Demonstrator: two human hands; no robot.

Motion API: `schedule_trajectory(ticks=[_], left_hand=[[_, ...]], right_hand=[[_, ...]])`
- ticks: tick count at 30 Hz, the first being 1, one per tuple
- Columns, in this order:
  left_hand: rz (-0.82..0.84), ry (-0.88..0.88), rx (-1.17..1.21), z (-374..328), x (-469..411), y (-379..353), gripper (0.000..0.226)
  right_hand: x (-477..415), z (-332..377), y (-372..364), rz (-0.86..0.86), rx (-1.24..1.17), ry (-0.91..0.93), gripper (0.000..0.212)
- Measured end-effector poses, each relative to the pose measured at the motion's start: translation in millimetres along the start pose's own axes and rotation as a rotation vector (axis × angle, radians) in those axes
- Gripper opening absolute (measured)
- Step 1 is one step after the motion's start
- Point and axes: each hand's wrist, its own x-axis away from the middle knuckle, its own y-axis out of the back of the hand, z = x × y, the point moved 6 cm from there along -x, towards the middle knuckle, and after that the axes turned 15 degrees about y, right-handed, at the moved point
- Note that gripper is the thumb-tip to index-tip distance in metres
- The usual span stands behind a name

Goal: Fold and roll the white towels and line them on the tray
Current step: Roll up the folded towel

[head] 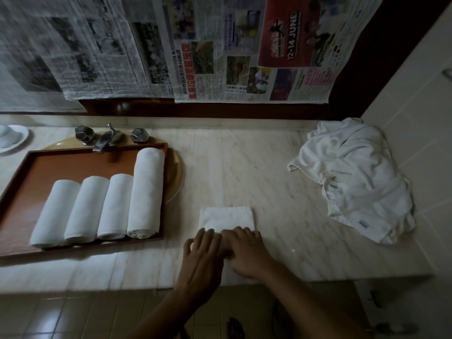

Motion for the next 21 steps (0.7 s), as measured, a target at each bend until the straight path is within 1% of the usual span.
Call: schedule_trajectory(ticks=[1, 3, 5, 6, 7, 9, 10, 11, 12, 13, 15, 16, 18, 21], left_hand=[[0.047, -0.012, -0.051, 0, -2, -3, 0.044], [0.091, 0.004, -0.109, 6, -10, -8, 0.060], [0.116, 0.017, -0.134, 12, -20, -8, 0.067], [0.128, 0.009, -0.127, 14, -26, -9, 0.067], [0.141, 0.015, -0.107, 15, -31, -7, 0.065], [0.158, 0.053, -0.072, 15, -40, -2, 0.058], [0.173, 0.067, -0.062, 15, -44, -2, 0.054], [0.185, 0.089, -0.049, 15, -48, 0, 0.051], [0.198, 0.098, -0.022, 15, -53, 0, 0.051], [0.226, 0.114, -0.008, 16, -56, 1, 0.052], [0.245, 0.118, 0.101, 13, -62, 0, 0.053], [0.227, 0.134, 0.174, 15, -66, -2, 0.048], [0.192, 0.323, 0.343, 25, -71, 4, 0.036], [0.155, 0.635, 0.522, 46, -64, 8, 0.054]], right_hand=[[-6, -5, 3, 0.053, -0.023, -0.010, 0.059], [-13, -13, 4, 0.116, -0.083, -0.035, 0.060], [-14, -14, 5, 0.101, -0.108, -0.047, 0.060], [-13, -13, 7, 0.050, -0.088, -0.044, 0.059], [-10, -9, 10, -0.037, -0.042, -0.033, 0.058], [1, 1, 14, -0.264, 0.071, 0.001, 0.054], [7, 7, 10, -0.341, 0.108, 0.020, 0.056], [12, 12, 3, -0.379, 0.136, 0.034, 0.062], [15, 16, -6, -0.376, 0.158, 0.043, 0.070], [17, 19, -16, -0.344, 0.161, 0.044, 0.080], [17, 15, -27, -0.283, 0.168, 0.031, 0.096], [15, 10, -29, -0.261, 0.187, 0.028, 0.102], [10, 2, -25, -0.231, 0.217, 0.041, 0.107], [0, -8, -18, -0.228, 0.236, 0.087, 0.101]])
